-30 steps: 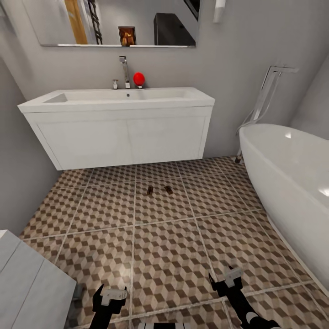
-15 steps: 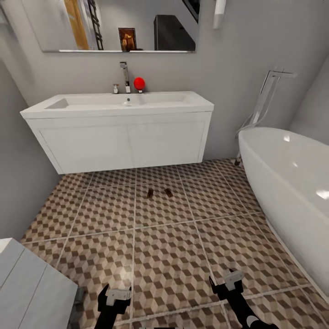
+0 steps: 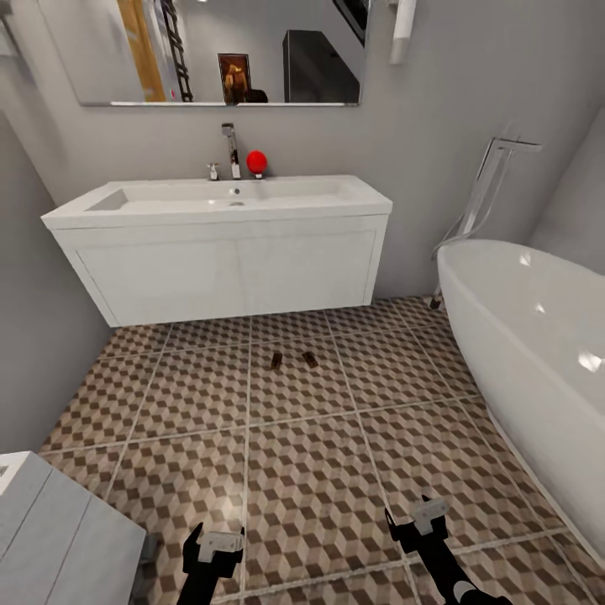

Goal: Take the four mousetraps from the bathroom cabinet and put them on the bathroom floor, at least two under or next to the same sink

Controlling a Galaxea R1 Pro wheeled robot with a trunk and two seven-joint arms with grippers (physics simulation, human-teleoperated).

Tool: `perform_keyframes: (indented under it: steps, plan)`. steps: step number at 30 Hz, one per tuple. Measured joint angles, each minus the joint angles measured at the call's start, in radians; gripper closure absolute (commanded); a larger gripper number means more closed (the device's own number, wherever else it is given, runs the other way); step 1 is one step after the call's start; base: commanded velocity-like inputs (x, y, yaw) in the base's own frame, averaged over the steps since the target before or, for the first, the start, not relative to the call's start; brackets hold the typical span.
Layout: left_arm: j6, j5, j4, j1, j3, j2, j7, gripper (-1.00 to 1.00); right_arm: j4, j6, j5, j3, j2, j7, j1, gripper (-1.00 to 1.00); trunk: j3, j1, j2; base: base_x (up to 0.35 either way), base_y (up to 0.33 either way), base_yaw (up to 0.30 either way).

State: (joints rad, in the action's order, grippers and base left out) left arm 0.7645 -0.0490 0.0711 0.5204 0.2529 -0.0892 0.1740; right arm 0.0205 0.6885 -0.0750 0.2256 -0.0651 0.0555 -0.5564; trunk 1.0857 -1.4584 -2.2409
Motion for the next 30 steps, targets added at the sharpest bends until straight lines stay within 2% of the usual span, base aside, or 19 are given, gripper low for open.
perform_keyframes:
  steps: [14, 30]
  plan:
    - [-0.002, -0.001, 0.0, 0.0, -0.001, 0.001, 0.0, -1.0, 0.0, 0.0, 0.0, 0.0, -0.001, 0.001, 0.001, -1.0, -0.044, 0.054, 0.098, 0.0, 0.0, 0.0]
    - [0.0, -0.002, 0.001, 0.0, -0.001, 0.023, 0.001, -1.0, 0.0, 0.0, 0.0, 0.0, -0.003, 0.001, 0.009, -1.0, -0.094, 0.115, 0.21, 0.0, 0.0, 0.0]
